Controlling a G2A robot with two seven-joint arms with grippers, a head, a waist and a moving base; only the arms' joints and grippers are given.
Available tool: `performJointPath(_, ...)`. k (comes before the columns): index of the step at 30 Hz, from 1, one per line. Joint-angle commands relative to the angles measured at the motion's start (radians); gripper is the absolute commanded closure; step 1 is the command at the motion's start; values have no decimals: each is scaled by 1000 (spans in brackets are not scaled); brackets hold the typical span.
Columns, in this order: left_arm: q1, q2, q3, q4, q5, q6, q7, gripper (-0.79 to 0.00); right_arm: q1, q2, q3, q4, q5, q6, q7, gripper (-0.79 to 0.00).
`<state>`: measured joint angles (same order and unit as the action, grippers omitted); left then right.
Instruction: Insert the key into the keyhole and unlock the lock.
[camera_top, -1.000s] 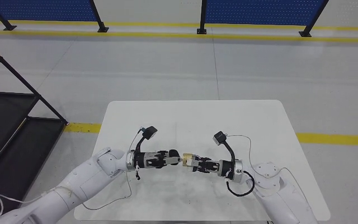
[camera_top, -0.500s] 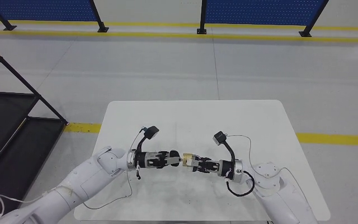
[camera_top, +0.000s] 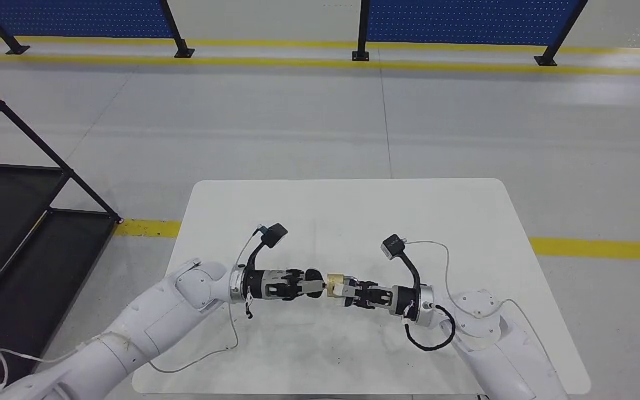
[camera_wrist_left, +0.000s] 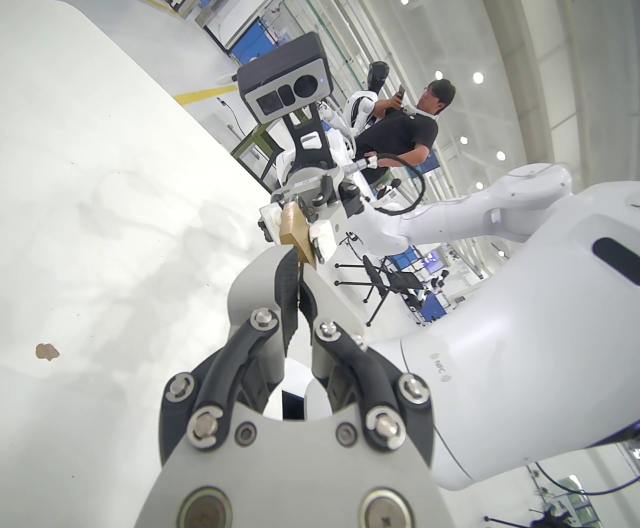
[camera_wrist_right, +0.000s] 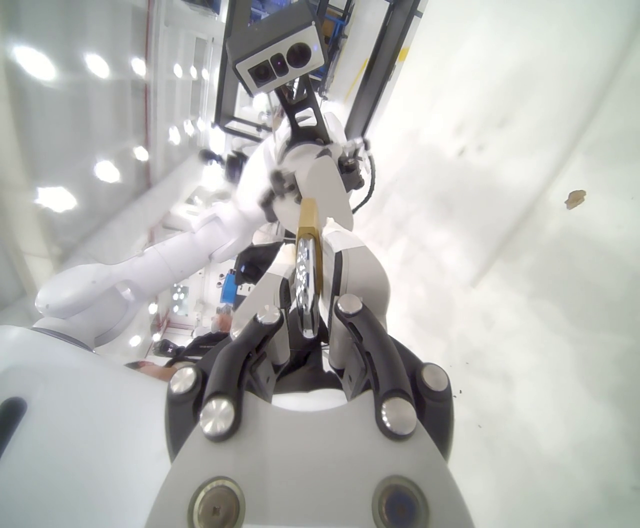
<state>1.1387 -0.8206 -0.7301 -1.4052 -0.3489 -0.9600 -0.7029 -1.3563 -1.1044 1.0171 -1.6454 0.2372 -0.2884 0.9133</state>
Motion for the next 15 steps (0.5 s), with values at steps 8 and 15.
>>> performJointPath(8, 33, -6, -44, -16, 136, -48, 79, 0, 0, 0, 0, 0, 0, 0, 0, 0)
performJointPath(15, 70, -8, -98, -57, 293, -52, 173, 0, 0, 0, 0, 0, 0, 0, 0, 0)
